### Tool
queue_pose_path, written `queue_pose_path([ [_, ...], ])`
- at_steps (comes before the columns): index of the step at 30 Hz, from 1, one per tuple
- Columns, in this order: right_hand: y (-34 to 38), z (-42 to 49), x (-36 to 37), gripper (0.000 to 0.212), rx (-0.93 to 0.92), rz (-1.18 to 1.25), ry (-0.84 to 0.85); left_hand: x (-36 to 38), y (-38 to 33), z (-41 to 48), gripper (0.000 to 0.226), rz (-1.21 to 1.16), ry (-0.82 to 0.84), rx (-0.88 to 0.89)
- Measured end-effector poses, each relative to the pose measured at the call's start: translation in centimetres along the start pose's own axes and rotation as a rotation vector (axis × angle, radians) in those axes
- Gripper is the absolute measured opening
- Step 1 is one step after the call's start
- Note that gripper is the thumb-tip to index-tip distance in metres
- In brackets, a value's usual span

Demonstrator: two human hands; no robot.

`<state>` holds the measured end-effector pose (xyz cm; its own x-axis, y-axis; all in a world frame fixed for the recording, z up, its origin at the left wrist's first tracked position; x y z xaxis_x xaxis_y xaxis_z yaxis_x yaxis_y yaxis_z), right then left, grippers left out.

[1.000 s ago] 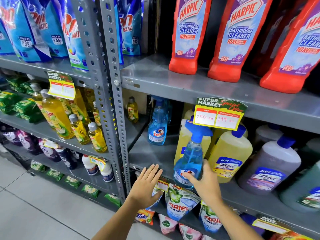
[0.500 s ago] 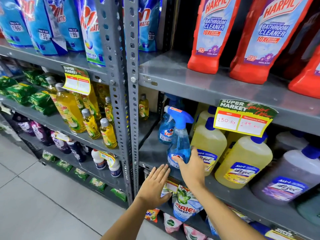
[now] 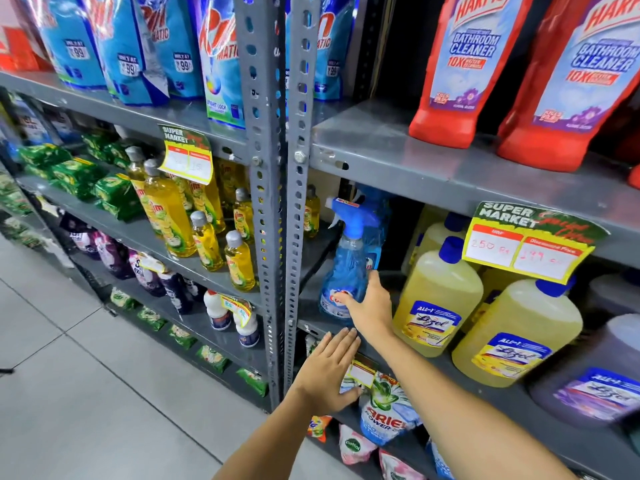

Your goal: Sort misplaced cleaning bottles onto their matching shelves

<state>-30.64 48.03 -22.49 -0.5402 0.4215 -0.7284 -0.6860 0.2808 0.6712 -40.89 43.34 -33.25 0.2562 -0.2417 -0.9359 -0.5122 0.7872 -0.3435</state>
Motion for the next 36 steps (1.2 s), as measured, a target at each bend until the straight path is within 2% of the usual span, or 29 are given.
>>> queue_pose_path([
  [6, 0.2, 0.2, 0.2, 0.062, -0.029, -0.041, 0.004, 0.4, 0.2, 0.0, 0.088, -0.002, 0.004, -0.014],
  [15, -0.4, 1.1, 0.2, 0.079, -0.017, -0.124, 0.073, 0.2, 0.0, -0.1, 0.089, 0.034, 0.027, -0.020],
  [22, -0.3, 0.9, 0.4, 0.086, -0.025, -0.138, 0.098, -0.1, -0.3, -0.5, 0.090, -0.030, 0.034, -0.034],
  [36, 0.3, 0.2, 0.1, 0.085, -0.033, -0.155, 0.096, -0.6, -0.5, -0.7, 0.089, 0.042, 0.074, -0.035],
])
Point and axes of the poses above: each hand's wrist, its own z-axis towards the middle knuckle, its own x-axis out of the palm, y = z × x, the point moved 9 cm from there along z, towards the middle knuckle, and after that the axes turned 12 degrees about -z, right-handed, at the moved point
